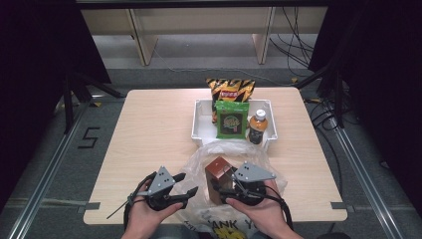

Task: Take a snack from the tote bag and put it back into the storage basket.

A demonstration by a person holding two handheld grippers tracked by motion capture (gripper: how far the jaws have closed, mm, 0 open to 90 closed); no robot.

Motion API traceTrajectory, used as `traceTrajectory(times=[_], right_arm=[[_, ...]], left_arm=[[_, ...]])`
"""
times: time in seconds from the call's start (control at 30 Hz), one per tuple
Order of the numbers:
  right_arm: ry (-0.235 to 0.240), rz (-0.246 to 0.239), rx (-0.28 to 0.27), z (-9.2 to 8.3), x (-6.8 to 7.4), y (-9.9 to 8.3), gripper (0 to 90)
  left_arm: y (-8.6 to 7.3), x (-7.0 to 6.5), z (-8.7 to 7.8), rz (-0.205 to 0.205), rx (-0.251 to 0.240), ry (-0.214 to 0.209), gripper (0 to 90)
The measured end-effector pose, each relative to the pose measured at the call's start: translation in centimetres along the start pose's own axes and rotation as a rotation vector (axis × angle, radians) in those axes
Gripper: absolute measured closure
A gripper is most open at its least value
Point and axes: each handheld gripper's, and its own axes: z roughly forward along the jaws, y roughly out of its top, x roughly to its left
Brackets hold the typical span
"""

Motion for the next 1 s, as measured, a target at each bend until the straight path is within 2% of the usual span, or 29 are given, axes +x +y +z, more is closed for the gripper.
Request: traceTrajectory(times=[0.1,0.13,0.2,0.23,0.3,0.33,0.37,0.4,0.43,0.47,0.53,0.57,0.6,0.63,0.67,0.73,0.77,0.8,0.83,0.87,0.9,0.97,1.0], right_arm=[[-0.006,-0.022,0.014,-0.1,-0.2,0.0,37.0],[0.010,0.004,0.007,-0.1,0.0,0.0,37.2],[0.010,0.006,0.004,-0.2,0.0,0.0,37.7],[0.012,-0.026,0.007,-0.2,-0.2,0.0,37.9],[0.012,-0.018,-0.002,-0.2,-0.3,-0.1,38.2],[0.010,0.008,-0.011,-0.3,-0.2,0.0,38.3],[0.007,-0.002,0.003,-0.4,-0.4,0.0,38.3],[0.002,0.007,-0.020,-0.3,-0.5,0.0,38.4],[0.003,-0.020,0.002,-0.6,-0.7,0.1,38.4],[0.019,0.018,-0.008,-0.7,-0.5,0.2,38.4],[0.013,0.010,-0.020,-0.9,-0.7,0.4,38.4],[0.003,-0.032,-0.029,-0.9,-1.1,0.5,38.4],[0.013,0.001,-0.023,-1.0,-0.9,0.5,38.5],[0.008,0.000,-0.038,-1.0,-1.0,0.7,38.5],[0.012,-0.006,-0.036,-1.1,-1.1,0.7,38.5],[0.028,0.005,-0.032,-1.2,-1.2,0.9,38.5],[0.007,0.007,-0.049,-1.2,-1.1,1.0,38.5],[0.020,0.018,-0.039,-1.4,-1.1,1.1,38.5],[0.022,0.016,-0.030,-1.5,-1.2,1.3,38.5],[0.023,0.016,-0.044,-1.5,-1.3,1.5,38.5],[0.026,-0.006,-0.050,-1.6,-1.5,1.7,38.5],[0.005,0.031,-0.069,-1.5,-1.5,2.1,38.5],[-0.003,-0.003,-0.071,-1.7,-1.8,2.3,38.5]], left_arm=[[0.0,0.0,0.0,0.001,-0.001,0.000,38.6],[0.0,0.0,0.0,0.001,0.001,0.003,38.6],[0.0,0.0,0.0,0.002,0.003,0.005,38.6],[0.0,0.0,0.0,0.002,0.003,0.005,38.7],[0.0,0.0,0.0,0.002,0.000,-0.001,38.7],[-0.1,0.0,0.0,-0.004,-0.001,0.002,38.8],[-0.1,0.0,0.0,-0.014,0.000,0.006,38.8],[-0.1,0.0,0.0,-0.018,0.000,0.006,38.9],[-0.1,0.0,0.0,-0.016,0.000,0.006,38.9],[-0.1,0.0,0.0,-0.016,0.000,0.006,38.9],[-0.1,-0.1,0.0,-0.025,0.002,0.006,39.0],[-0.1,-0.1,0.0,-0.011,0.005,0.008,39.0],[-0.1,0.0,0.0,0.003,0.004,0.006,39.0],[-0.1,-0.1,0.0,-0.027,0.003,0.011,39.0],[-0.1,0.0,0.0,-0.010,0.003,0.009,39.0],[-0.1,0.0,0.0,-0.015,0.001,0.011,39.1],[-0.1,0.0,0.0,-0.015,0.001,0.012,39.1],[-0.1,0.0,0.1,-0.012,-0.001,0.011,39.2],[-0.2,0.1,0.1,-0.010,-0.001,0.009,39.3],[-0.2,0.1,0.1,-0.011,-0.001,0.008,39.3],[-0.2,0.1,0.1,-0.012,-0.003,0.009,39.2],[-0.2,0.1,0.1,-0.012,-0.005,0.011,39.2],[-0.2,0.1,0.1,-0.014,-0.004,0.017,39.2]])
